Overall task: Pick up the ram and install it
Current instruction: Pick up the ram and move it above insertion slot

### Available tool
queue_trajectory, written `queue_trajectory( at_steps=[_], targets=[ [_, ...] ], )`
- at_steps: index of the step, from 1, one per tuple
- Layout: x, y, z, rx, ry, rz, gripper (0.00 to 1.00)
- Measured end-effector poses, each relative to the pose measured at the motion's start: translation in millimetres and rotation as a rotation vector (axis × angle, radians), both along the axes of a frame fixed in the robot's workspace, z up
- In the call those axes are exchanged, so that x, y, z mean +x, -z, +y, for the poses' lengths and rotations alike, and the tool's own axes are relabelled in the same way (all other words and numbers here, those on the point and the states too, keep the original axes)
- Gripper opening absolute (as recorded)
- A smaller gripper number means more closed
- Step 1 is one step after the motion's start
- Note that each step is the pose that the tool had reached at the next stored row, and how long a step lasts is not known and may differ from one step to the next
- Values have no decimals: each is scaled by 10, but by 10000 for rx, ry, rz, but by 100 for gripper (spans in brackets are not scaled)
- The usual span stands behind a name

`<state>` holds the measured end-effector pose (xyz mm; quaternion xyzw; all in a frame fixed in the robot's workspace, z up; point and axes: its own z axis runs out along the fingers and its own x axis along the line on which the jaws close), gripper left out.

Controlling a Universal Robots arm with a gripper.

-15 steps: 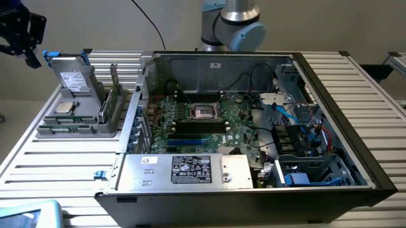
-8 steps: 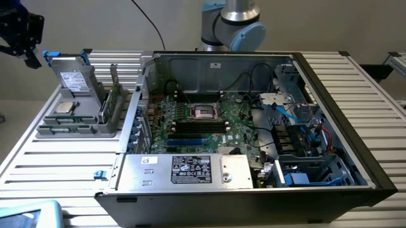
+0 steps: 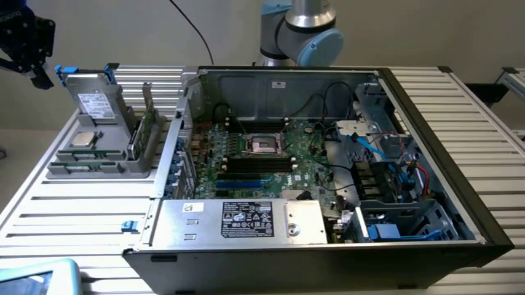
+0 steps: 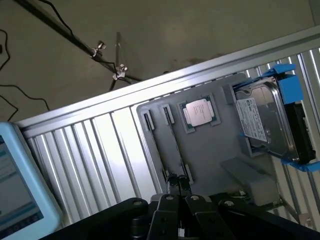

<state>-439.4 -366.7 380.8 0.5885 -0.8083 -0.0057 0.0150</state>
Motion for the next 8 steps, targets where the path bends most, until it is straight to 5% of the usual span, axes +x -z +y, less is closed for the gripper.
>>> queue_trajectory(
  at_steps=[8],
  targets=[
    [0, 6, 0, -37, -1258, -26, 11]
  ],
)
